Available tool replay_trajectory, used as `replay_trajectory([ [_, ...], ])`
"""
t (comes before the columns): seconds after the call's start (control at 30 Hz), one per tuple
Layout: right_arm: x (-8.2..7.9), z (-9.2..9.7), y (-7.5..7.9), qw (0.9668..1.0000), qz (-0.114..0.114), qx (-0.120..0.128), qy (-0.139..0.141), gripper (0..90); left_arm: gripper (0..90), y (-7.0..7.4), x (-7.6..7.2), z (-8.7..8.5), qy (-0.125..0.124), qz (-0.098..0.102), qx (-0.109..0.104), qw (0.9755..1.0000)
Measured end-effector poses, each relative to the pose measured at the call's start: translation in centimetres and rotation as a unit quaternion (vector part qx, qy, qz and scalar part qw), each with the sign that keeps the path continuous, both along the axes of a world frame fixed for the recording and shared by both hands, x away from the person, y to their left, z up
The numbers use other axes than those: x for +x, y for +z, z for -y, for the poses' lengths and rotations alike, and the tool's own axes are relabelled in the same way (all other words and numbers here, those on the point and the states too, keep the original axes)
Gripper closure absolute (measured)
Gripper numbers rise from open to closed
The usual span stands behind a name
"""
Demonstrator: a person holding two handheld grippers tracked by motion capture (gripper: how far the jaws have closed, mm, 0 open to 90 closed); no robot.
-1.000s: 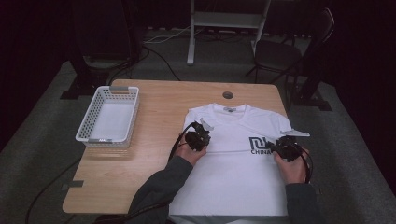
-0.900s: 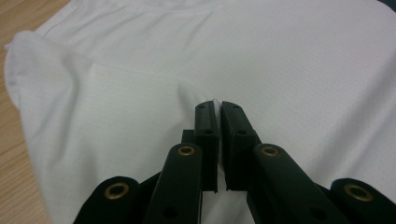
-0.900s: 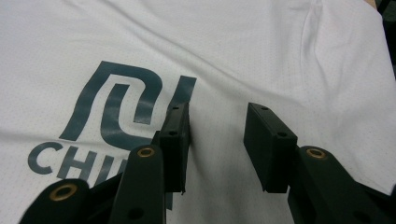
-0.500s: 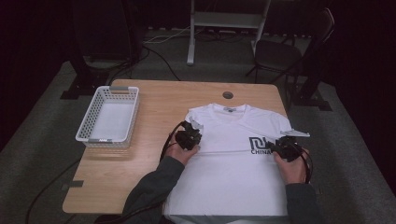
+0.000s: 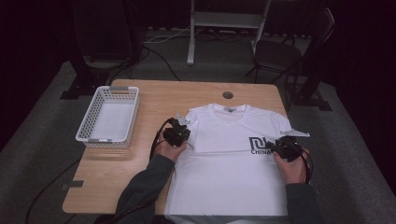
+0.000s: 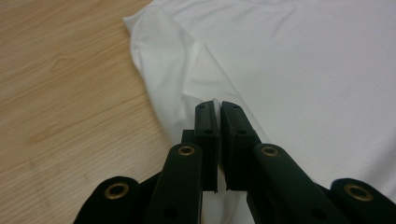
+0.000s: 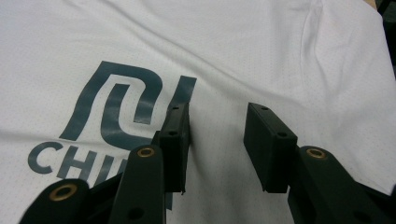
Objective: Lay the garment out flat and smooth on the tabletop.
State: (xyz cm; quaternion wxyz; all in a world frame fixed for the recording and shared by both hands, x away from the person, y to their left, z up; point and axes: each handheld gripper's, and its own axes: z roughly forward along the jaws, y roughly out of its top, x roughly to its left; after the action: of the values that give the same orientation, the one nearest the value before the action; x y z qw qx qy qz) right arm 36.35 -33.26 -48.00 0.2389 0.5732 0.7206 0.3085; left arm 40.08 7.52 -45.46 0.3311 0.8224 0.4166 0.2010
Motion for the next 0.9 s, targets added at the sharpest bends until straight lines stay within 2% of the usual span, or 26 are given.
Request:
replay_trajectory([
  [0.9,0.0,0.0,0.0,1.0000,0.000,0.000,0.000,60.3,86.9,0.0,0.1,-3.2,0.035,0.001,-0.009,0.9993],
])
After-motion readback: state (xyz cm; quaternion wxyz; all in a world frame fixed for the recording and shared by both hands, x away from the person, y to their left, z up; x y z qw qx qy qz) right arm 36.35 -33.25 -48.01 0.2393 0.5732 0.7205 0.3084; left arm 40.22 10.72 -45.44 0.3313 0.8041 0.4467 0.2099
